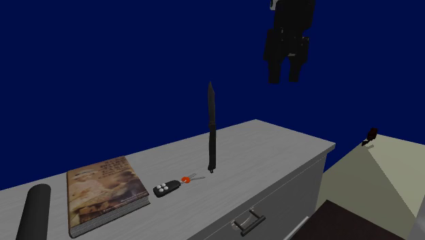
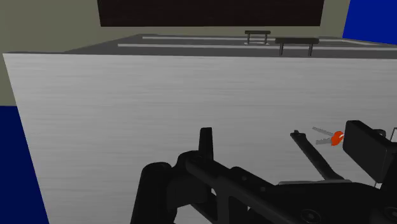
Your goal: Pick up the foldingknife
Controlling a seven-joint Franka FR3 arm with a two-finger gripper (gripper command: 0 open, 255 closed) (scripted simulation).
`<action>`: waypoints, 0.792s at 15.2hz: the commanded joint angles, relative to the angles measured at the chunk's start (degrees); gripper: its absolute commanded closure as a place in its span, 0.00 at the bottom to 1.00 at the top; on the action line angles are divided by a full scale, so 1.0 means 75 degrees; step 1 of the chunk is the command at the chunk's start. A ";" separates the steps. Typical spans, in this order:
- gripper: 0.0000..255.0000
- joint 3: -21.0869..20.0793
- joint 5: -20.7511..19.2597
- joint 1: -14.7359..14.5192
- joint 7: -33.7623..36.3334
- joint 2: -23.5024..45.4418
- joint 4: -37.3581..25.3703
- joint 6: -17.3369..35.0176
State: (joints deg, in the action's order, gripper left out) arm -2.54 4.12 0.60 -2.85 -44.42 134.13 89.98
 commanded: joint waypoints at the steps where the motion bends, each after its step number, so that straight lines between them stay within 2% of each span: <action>1: 0.00 0.0000 0.0000 0.0000 0.0000 0.0000 0.0000 0.0000; 7: 0.00 -0.0874 0.0610 -0.0312 0.0626 -0.1159 0.2183 0.3562; 12: 0.00 -0.1961 0.1057 -0.0519 0.1293 -0.1151 0.3492 0.6995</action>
State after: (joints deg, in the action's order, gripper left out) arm -15.61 11.43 -3.03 5.77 -52.82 158.40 136.65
